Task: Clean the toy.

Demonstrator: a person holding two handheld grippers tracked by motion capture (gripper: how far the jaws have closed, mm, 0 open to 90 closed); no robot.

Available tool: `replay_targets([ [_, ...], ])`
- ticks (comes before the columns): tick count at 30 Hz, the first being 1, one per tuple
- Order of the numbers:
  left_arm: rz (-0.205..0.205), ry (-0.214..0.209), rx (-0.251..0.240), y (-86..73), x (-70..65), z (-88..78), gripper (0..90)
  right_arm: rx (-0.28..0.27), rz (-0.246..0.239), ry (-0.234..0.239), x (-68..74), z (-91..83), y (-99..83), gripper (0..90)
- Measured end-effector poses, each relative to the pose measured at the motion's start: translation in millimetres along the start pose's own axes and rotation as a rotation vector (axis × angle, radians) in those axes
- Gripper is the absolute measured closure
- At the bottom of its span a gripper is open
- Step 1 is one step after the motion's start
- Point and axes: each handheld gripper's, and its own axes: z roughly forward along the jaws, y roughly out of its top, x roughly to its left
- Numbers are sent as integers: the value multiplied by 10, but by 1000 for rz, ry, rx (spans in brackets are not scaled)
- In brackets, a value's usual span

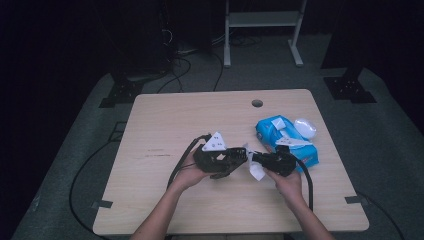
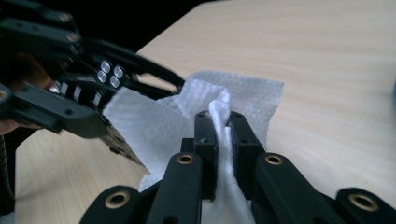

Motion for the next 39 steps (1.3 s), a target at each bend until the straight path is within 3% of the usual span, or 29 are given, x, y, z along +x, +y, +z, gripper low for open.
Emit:
replay_targets([
  [6,1,-6,-10,19,-10,36,607,15,18,35,33,65,-18,836],
  [14,-5,-21,-86,104,-33,45,604,-40,30,45,23,-156,86,840],
  [21,-16,-17,-73,-8,-34,51,598,-55,25,47,40,-199,108,840],
  [24,-38,-18,-77,-81,-14,5,597,-46,5,43,80,-174,126,840],
  [31,-72,-12,-83,-242,24,-184,583,-22,-92,29,312,-63,219,840],
  [32,-82,-7,-75,-299,32,-249,579,-13,-127,27,392,-10,243,840],
  [37,-106,-1,-69,-452,65,-409,572,-2,-196,35,584,110,296,839],
  [39,-106,1,-62,-479,69,-437,567,1,-199,40,613,134,304,840],
])
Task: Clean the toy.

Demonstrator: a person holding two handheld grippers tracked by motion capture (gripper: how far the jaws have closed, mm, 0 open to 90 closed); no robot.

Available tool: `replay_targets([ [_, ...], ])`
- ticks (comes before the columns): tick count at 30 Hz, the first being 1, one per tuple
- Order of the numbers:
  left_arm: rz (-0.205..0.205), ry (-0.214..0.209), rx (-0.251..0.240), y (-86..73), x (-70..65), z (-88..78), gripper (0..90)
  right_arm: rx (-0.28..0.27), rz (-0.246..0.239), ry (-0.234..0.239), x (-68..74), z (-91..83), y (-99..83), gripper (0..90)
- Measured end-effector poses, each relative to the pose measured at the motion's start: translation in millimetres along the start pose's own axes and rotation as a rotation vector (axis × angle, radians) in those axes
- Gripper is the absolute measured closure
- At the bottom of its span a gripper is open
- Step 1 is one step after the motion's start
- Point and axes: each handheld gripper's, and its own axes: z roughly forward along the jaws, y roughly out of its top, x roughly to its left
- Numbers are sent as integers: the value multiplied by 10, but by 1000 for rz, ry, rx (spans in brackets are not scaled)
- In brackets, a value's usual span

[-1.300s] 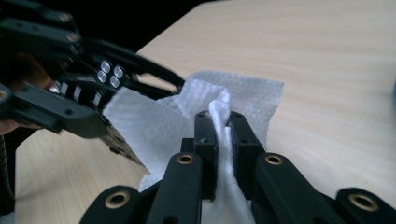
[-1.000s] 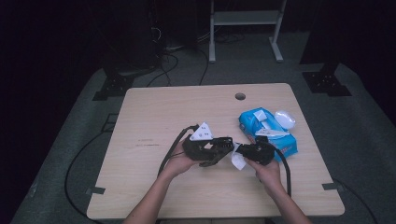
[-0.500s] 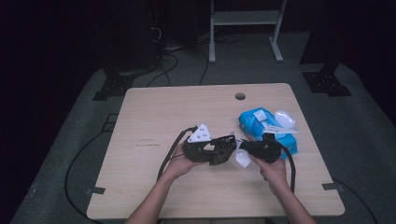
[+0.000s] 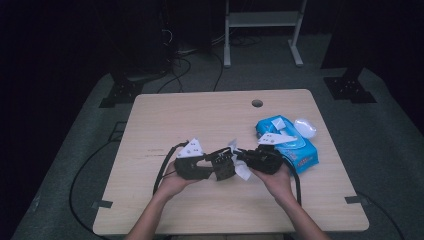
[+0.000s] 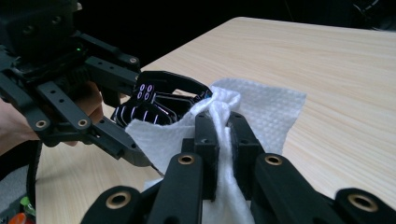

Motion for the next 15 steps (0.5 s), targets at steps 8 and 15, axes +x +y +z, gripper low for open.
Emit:
replay_targets([
  [8,-36,14,36,-228,100,-214,535,12,-72,33,228,242,64,839],
  [15,-43,11,30,-363,156,-363,503,16,-89,68,352,400,52,838],
])
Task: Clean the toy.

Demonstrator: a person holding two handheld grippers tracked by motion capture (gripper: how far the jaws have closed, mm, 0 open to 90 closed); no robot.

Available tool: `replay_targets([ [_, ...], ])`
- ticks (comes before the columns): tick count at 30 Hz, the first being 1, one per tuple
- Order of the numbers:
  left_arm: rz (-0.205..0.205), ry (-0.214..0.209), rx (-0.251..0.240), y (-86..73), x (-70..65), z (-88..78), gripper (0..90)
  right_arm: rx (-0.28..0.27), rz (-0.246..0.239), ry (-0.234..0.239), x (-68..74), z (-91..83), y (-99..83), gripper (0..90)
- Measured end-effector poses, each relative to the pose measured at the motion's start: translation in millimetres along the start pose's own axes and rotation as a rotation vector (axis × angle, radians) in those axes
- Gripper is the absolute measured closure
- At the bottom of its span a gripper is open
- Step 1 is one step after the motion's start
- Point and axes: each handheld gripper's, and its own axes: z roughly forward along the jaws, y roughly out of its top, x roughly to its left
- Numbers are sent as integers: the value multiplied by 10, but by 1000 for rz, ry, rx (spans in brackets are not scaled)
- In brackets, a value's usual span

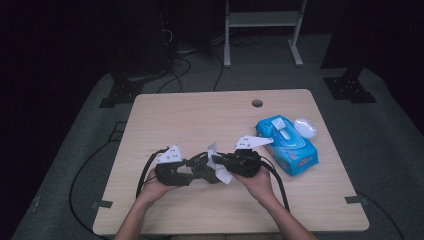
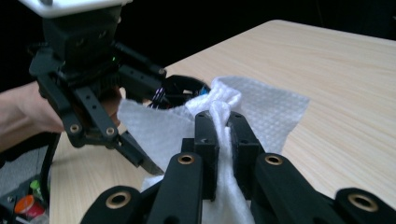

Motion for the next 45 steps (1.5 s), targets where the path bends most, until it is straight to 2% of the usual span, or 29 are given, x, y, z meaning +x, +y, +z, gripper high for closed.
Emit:
replay_targets([
  [3,3,5,25,-20,7,-19,498,23,-19,2,51,74,-17,838],
  [4,-2,9,35,-71,16,-42,495,23,-25,16,108,158,-55,838],
  [9,-27,-1,37,-175,33,-92,499,32,-30,49,167,243,-75,838],
  [10,-10,-9,50,-218,30,-108,499,40,-39,51,183,253,-76,838],
  [11,-10,-9,50,-218,30,-108,503,47,-53,43,203,260,-78,838],
  [12,13,-3,74,-241,16,-100,503,47,-53,43,203,260,-78,838],
  [13,49,15,123,-297,-24,-57,552,68,-71,42,223,276,-95,836],
  [14,49,15,123,-297,-24,-57,585,68,-71,42,223,276,-95,836],
  [15,63,35,155,-347,-49,13,589,101,-84,27,239,294,-129,836],
  [16,63,35,155,-347,-49,13,590,101,-84,27,239,294,-129,836],
  [19,88,45,203,-353,-51,114,588,117,-96,16,205,304,-188,836],
  [21,79,43,205,-349,-41,136,584,122,-110,-8,185,297,-200,836],
  [25,93,55,252,-356,-22,219,578,142,-109,-34,117,299,-217,836],
  [27,98,53,245,-360,-24,217,552,143,-109,-38,98,300,-223,835],
  [29,85,48,214,-343,-23,177,534,147,-108,-43,71,301,-239,836],
  [30,89,55,212,-322,-14,145,534,140,-94,-40,58,298,-247,836],
  [35,91,48,201,-251,-40,189,511,144,-120,-52,111,344,-218,835],
  [37,100,51,201,-229,-42,204,514,146,-126,-46,130,364,-216,835],
  [38,114,63,202,-207,-45,225,572,149,-144,-51,147,378,-214,835],
  [39,114,63,202,-207,-45,225,574,149,-144,-51,147,378,-214,835],
  [41,117,64,199,-210,-43,227,576,156,-156,-93,67,304,-214,835],
  [42,119,64,200,-212,-41,222,576,156,-156,-93,67,304,-214,835],
  [43,122,66,201,-215,-43,218,577,148,-138,-117,-49,209,-226,834],
  [44,124,66,201,-215,-45,219,577,148,-136,-142,-104,164,-226,834],
  [45,124,66,201,-215,-45,219,577,148,-136,-142,-104,164,-226,834],
])
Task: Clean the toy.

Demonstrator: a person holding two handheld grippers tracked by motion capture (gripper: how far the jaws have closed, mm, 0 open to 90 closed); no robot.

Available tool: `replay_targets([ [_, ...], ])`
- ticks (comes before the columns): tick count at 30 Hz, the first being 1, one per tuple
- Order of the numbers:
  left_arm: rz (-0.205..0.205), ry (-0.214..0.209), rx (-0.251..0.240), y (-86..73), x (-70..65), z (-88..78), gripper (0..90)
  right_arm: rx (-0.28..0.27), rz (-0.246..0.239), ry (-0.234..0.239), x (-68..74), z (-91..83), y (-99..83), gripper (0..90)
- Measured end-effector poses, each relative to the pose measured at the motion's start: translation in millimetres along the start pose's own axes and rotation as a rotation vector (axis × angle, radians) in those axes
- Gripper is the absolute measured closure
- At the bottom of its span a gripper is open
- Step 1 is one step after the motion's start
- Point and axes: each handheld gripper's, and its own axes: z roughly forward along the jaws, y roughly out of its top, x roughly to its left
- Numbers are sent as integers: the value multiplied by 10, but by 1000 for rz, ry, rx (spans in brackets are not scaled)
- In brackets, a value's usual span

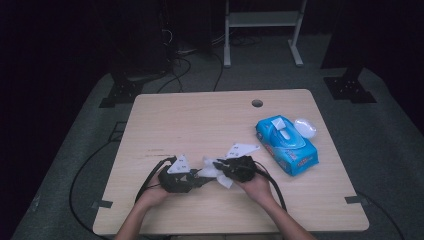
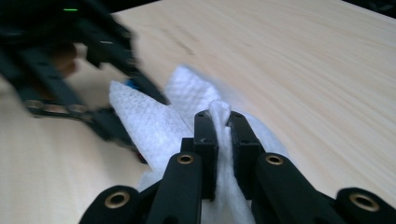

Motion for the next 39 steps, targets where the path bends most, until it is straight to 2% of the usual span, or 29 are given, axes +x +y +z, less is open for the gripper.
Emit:
replay_targets([
  [1,2,-2,1,4,6,3,577,6,16,-25,-79,-57,-19,834],
  [3,-2,-2,-2,8,4,9,577,7,17,-31,-93,-68,-26,834],
  [6,10,-2,12,35,5,18,576,4,12,-24,-39,-55,-21,834],
  [7,18,0,19,46,15,23,576,0,-20,-15,33,-14,0,832],
  [8,22,-1,20,45,21,22,577,1,-23,-14,61,5,8,832],
  [11,24,-3,16,34,29,16,577,-2,-29,-14,57,12,8,833],
  [13,20,-2,11,25,26,13,577,-1,-21,-29,-6,-22,-11,833],
  [14,19,-3,9,22,24,13,578,0,-4,-45,-99,-81,-56,832],
  [15,18,-7,4,24,22,17,578,-5,16,-37,-149,-115,-81,832],
  [16,18,-7,4,24,22,17,579,-5,16,-37,-149,-115,-81,832],
  [17,23,-13,7,39,13,24,579,-8,43,-20,-188,-143,-98,833],
  [20,38,-13,16,62,-9,37,578,-11,25,-53,-187,-193,-90,833],
  [22,42,-15,17,63,-4,37,578,-29,45,-38,-170,-217,-63,833],
  [24,44,-16,17,63,3,35,579,-44,36,-51,-146,-232,-32,834],
  [25,44,-18,18,63,7,34,579,-62,33,-58,-152,-246,-16,833],
  [26,44,-18,17,61,9,35,579,-73,50,-62,-168,-263,-3,834],
  [28,43,-19,14,57,14,33,579,-83,58,-91,-224,-298,6,834],
  [30,37,-21,12,53,23,31,579,-76,82,-83,-287,-322,-18,834],
  [33,22,-28,11,58,26,35,577,-52,97,-66,-297,-304,-83,834],
  [37,6,-36,-3,117,36,21,517,-42,72,-20,-197,-207,-98,833],
  [39,19,-33,-4,146,28,25,568,-31,55,-24,-164,-177,-95,833],
])
